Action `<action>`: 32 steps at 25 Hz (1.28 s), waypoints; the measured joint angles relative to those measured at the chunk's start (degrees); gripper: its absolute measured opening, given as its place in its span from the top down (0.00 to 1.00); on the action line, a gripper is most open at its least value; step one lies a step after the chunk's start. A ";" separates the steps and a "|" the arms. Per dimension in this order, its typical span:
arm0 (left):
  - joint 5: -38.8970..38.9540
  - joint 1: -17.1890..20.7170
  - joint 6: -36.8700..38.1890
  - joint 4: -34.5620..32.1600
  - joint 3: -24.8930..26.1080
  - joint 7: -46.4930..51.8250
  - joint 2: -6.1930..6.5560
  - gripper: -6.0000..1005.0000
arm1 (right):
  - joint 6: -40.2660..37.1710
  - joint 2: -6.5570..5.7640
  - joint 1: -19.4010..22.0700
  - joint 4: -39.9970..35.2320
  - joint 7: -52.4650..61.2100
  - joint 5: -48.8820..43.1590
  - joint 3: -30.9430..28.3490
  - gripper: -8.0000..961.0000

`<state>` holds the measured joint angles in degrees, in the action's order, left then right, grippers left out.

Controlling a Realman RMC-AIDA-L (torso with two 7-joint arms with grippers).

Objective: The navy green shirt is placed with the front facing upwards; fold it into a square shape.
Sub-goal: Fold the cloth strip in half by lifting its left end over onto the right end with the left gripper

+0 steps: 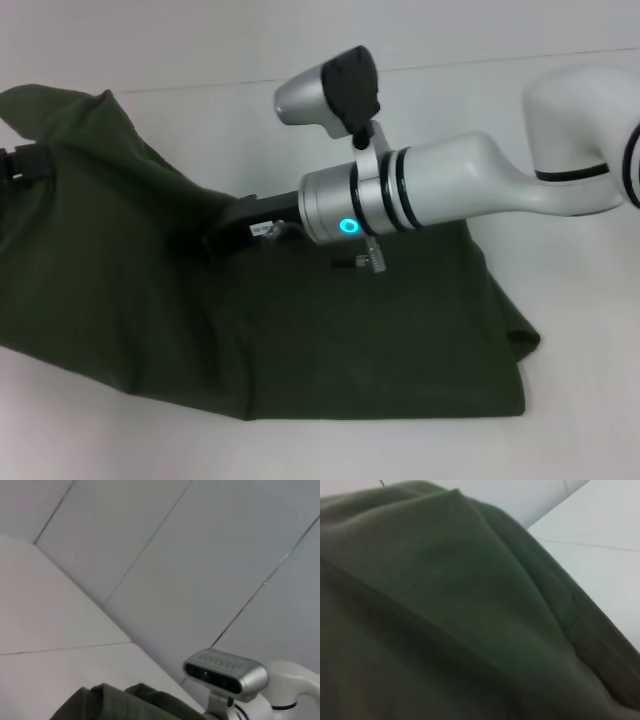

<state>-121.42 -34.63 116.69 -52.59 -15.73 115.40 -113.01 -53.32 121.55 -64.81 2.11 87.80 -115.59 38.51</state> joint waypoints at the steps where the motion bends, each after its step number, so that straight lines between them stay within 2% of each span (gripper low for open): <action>1: 0.44 -0.04 0.00 0.12 -0.26 0.00 -0.11 0.97 | 0.13 0.00 -0.34 0.25 0.00 0.00 -0.01 0.93; 6: 1.06 -0.17 -1.02 0.83 -1.68 -0.13 -0.50 0.97 | -0.14 -0.13 0.22 0.35 0.00 0.04 -0.69 0.93; 12: 1.37 -0.41 -1.43 0.91 -1.75 -0.39 -1.05 0.97 | -5.26 -0.47 4.71 0.17 -3.73 0.00 -1.25 0.92; 20: 2.77 -0.67 -1.69 0.83 -1.76 -0.09 -0.96 0.97 | -10.05 -0.79 9.03 -0.14 -5.60 -2.05 0.69 0.92; 27: 3.18 -0.81 -1.83 0.83 -1.76 -0.03 -0.90 0.97 | -9.79 -0.61 9.03 0.37 -4.72 -5.97 0.96 0.92; 32: 3.23 -1.05 -1.92 0.83 -1.75 -0.01 -0.89 0.97 | -8.48 -0.20 7.07 0.73 -4.45 -6.03 0.54 0.92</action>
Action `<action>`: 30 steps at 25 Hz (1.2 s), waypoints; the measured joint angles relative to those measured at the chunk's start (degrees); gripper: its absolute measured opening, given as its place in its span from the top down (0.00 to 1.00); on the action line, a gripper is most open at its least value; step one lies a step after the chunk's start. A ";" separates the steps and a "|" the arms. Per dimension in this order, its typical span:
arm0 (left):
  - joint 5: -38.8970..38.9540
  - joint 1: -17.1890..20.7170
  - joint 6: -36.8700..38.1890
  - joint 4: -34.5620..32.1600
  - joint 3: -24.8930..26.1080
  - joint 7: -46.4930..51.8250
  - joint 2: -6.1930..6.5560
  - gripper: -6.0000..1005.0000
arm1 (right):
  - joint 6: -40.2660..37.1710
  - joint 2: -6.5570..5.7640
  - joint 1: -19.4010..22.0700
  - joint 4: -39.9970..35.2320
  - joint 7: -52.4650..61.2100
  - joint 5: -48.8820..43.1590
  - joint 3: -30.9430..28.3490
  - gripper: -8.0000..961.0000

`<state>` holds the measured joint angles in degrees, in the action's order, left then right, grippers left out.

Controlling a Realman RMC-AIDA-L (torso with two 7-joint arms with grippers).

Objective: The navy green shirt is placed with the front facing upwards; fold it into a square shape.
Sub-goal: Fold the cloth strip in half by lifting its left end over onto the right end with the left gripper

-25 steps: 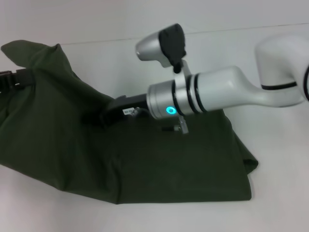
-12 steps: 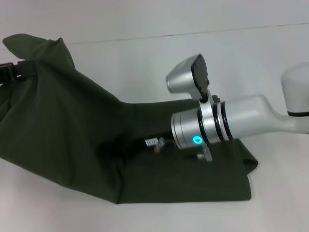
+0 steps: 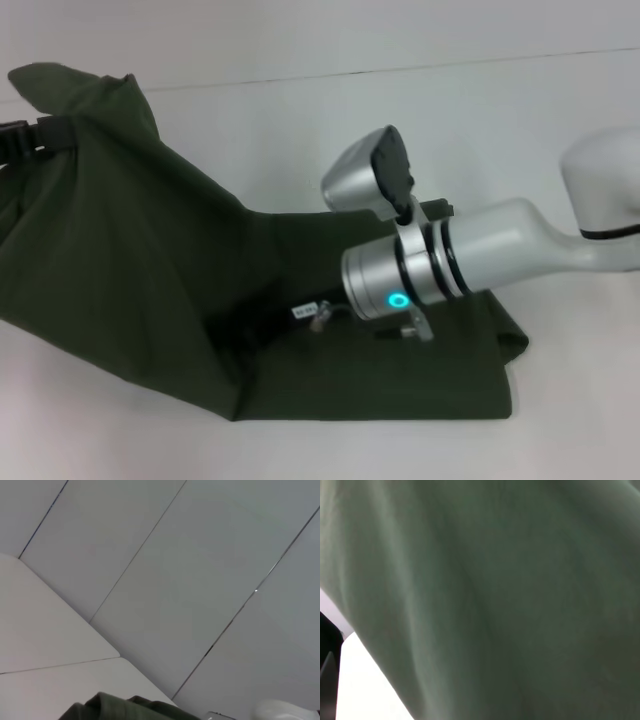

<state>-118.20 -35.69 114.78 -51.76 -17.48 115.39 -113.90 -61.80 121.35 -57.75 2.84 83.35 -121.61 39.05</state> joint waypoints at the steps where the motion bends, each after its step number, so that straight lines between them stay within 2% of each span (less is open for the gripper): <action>1: 0.00 -0.05 -0.01 0.00 0.00 0.01 0.00 0.97 | 0.68 0.02 -0.79 0.40 0.33 0.07 -0.16 0.92; 8: 0.00 -0.32 -0.33 0.02 0.00 -0.09 -0.06 0.97 | 4.54 0.20 -5.61 3.05 2.48 0.04 -0.35 0.92; 11: 0.00 -0.26 -0.46 0.05 0.00 -0.18 0.00 0.97 | 4.12 0.09 -5.86 3.28 2.58 0.14 -0.42 0.92; 22: -0.03 0.27 -2.13 0.08 -0.01 -0.41 0.12 0.97 | -3.87 -0.80 3.68 -2.49 1.52 0.04 -1.68 0.92; 30: -0.04 -0.04 -2.59 0.08 -0.01 -0.28 -0.05 0.97 | -4.27 -0.49 3.57 -2.21 2.15 -0.45 2.17 0.92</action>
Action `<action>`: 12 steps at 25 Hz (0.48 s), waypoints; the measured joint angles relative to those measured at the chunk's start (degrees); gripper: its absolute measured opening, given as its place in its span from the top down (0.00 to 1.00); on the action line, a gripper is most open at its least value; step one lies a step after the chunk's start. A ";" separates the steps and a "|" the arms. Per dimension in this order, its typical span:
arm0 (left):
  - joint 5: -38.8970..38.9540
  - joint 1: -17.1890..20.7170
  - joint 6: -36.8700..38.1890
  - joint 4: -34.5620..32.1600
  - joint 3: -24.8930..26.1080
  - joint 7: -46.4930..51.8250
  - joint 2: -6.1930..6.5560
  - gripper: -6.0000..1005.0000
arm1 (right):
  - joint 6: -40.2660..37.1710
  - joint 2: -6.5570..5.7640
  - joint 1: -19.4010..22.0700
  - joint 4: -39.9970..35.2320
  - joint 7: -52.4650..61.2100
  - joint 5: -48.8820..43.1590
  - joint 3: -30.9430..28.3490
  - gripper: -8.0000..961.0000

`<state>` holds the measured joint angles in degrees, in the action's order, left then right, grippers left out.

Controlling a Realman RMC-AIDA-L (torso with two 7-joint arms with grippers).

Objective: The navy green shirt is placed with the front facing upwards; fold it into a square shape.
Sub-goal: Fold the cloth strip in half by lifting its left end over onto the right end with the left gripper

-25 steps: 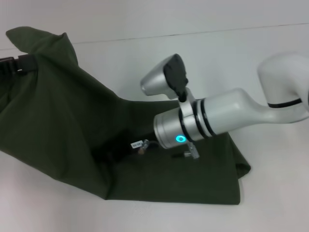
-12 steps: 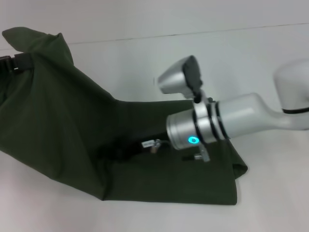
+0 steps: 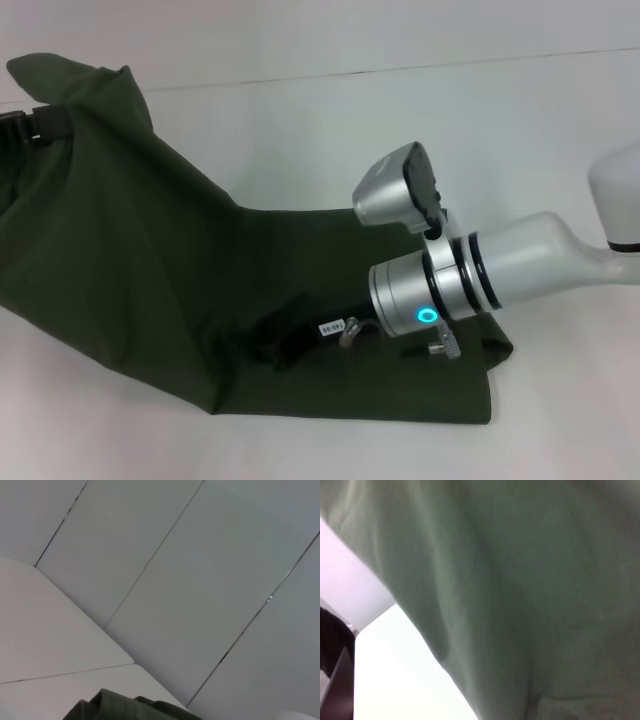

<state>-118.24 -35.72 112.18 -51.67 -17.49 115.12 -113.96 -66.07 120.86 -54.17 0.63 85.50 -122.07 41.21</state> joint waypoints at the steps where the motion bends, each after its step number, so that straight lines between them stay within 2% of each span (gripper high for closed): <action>1: 0.00 -0.03 0.00 0.00 0.00 0.03 -0.01 0.97 | 0.23 0.05 -0.28 0.06 0.00 0.00 0.12 0.92; 6: 0.03 -0.20 0.00 0.00 -0.02 0.13 -0.09 0.97 | 3.14 0.54 -2.83 0.99 0.01 0.00 -0.21 0.92; 12: 0.04 -0.28 0.01 0.00 -0.43 0.14 -0.12 0.97 | 8.96 0.65 -8.02 5.57 0.02 -0.14 -0.07 0.92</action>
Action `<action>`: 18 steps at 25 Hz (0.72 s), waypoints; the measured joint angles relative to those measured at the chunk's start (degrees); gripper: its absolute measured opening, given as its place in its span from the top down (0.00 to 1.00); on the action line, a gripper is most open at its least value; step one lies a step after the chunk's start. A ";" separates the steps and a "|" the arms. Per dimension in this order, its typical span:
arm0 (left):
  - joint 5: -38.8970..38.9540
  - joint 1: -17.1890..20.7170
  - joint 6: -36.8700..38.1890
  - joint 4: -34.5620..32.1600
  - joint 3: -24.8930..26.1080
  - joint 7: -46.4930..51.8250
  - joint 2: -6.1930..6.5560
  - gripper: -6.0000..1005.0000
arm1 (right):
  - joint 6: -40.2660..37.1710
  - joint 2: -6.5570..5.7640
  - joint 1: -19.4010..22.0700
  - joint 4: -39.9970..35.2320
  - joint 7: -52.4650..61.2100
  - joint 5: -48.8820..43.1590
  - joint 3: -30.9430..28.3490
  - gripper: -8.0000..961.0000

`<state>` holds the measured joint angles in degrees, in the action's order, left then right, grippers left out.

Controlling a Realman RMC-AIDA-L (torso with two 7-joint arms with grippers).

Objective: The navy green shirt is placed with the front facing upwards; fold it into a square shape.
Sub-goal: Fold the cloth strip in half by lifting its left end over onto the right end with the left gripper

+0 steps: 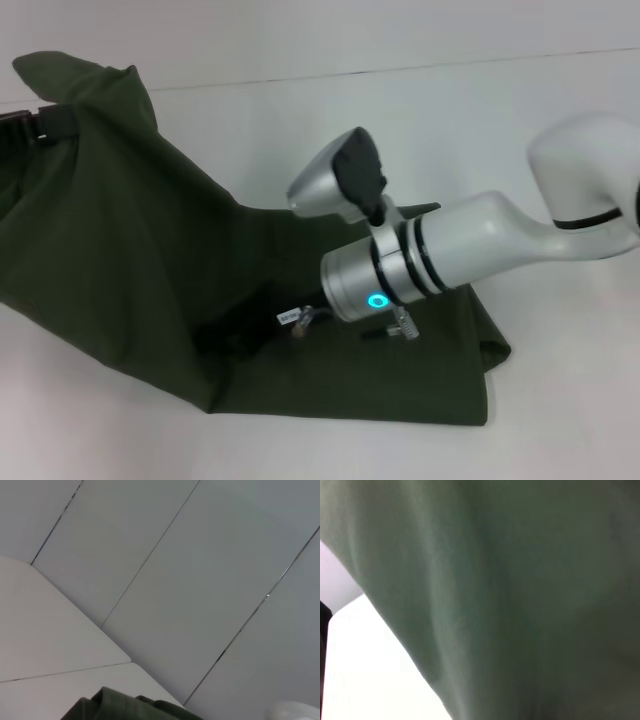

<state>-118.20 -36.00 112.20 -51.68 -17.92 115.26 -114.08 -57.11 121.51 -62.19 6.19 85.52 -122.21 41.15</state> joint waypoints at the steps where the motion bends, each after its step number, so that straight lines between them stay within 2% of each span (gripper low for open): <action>1: 0.02 0.00 0.01 0.00 0.00 0.00 0.00 0.97 | 0.53 0.01 -0.61 0.48 0.00 -0.25 -0.02 0.92; 10: 0.08 0.06 -0.01 0.00 0.05 -0.03 0.00 0.97 | -0.09 0.02 -1.79 1.16 -0.45 -1.16 -2.52 0.92; 14: 0.64 0.22 -0.05 0.00 0.28 -0.01 0.00 0.97 | -2.89 -0.47 -0.04 0.38 -0.60 -1.16 -3.51 0.92; 18: 1.65 0.57 -0.06 0.00 0.29 -0.01 -0.06 0.97 | -5.18 -0.62 4.05 -2.54 -0.56 -0.97 -4.60 0.92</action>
<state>-116.55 -35.44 112.13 -51.68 -17.63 115.25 -114.14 -62.29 120.89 -58.15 3.65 84.96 -123.18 36.54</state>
